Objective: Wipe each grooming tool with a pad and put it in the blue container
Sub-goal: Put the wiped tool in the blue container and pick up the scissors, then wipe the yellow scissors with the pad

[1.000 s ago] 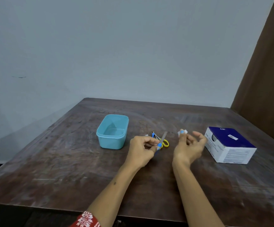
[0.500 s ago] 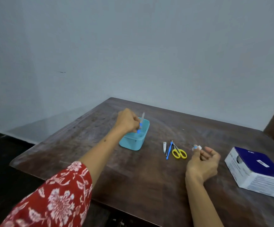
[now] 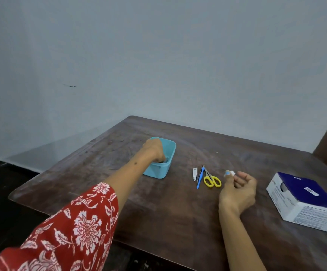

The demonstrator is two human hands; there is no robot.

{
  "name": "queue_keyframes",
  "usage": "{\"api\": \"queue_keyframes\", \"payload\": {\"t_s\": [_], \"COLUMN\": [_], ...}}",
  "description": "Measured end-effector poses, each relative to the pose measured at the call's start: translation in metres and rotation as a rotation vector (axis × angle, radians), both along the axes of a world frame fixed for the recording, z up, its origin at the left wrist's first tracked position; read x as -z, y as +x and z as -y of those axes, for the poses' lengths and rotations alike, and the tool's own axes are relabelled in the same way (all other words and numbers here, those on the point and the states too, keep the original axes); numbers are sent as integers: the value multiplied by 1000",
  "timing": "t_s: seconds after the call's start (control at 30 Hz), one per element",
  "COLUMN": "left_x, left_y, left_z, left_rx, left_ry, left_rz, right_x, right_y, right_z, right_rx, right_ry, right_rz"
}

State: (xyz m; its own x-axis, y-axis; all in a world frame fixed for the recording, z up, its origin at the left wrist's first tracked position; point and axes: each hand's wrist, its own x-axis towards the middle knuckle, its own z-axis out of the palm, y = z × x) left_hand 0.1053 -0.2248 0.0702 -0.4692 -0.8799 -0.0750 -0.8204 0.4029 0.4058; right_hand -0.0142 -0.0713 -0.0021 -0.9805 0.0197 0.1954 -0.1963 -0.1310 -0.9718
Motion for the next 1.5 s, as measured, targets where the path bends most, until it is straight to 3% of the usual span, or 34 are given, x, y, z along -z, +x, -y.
{"api": "queue_keyframes", "payload": {"t_s": [0.2,0.33,0.43,0.57,0.7,0.77,0.97,1.07,1.27,1.5], "left_x": [-4,-4,3,33,64,72,78,82,66,52], "left_y": [2,-4,-16,-40,-63,-70,-59,-56,-61,-64], "left_z": [-1,-8,-33,-75,-89,-91,-93,-96,-112,-124], "left_rx": [-7,10,205,540,807,817,790,726,559,622], "left_ry": [-71,-360,-488,-458,-572,-614,-500,-635,-654,-623], "left_rz": [9,-295,-476,-214,88,76,-134,-255,63,186], "right_x": [0,-1,-1,2,4,4,5,4,3,4], "right_y": [0,1,1,-2,-3,-4,-9,-9,-8,-8], "right_z": [0,0,-1,0,-1,-2,1,0,0,-1], "right_rx": [-4,-1,3,33,88,110,157,184,174,166], "right_ry": [-15,-22,-30,-34,-46,-53,-90,-111,-98,-70], "right_rz": [3,2,10,17,39,46,70,74,82,71]}}
